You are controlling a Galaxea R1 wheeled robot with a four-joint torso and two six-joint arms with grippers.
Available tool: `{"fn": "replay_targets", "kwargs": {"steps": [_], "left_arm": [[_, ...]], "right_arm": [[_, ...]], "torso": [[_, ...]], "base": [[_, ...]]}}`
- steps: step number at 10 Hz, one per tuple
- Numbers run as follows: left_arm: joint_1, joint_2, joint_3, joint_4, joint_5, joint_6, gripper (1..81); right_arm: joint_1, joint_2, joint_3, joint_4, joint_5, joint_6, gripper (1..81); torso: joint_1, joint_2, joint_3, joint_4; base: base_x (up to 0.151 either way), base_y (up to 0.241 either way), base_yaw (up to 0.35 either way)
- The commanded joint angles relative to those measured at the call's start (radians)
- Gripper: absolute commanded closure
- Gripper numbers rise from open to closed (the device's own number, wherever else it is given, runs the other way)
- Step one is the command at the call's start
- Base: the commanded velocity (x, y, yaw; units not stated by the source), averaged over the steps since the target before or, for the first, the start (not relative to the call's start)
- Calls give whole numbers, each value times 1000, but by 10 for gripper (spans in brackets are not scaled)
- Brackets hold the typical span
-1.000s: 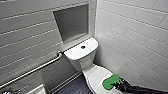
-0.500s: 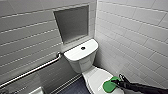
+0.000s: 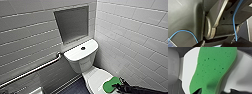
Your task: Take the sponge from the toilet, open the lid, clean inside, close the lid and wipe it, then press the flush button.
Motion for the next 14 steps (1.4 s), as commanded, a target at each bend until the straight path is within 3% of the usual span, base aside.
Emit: {"fn": "replay_targets", "kwargs": {"steps": [1,2,3,4,5,6,9,14], "left_arm": [[28,2,2,-5,84,5,10],[28,4,-12,-10,83,5,10],[28,5,-16,-5,84,5,10],[28,7,-16,-2,84,7,10],[28,7,-16,-4,84,5,10],[28,8,-16,-2,84,5,10],[28,-3,-16,-8,86,2,10],[29,-15,-16,-11,126,-1,10]], "right_arm": [[117,13,-47,10,-41,15,10],[118,33,-82,7,-33,15,10],[126,59,-120,0,-33,13,10],[133,74,-142,0,-33,10,10],[141,77,-142,-1,-31,7,10],[147,79,-141,-1,-25,2,10],[95,111,-144,-24,132,-1,10],[54,217,-289,-38,214,-1,10]], "torso": [[0,0,0,0],[0,0,0,0],[64,-100,0,0],[67,-104,0,0],[12,-20,0,0],[30,-48,0,0],[54,-97,0,0],[55,-97,0,0]], "base": [[0,0,0],[0,0,0],[0,0,0],[0,0,0],[0,0,0],[0,0,0],[0,0,0],[0,0,0]]}}
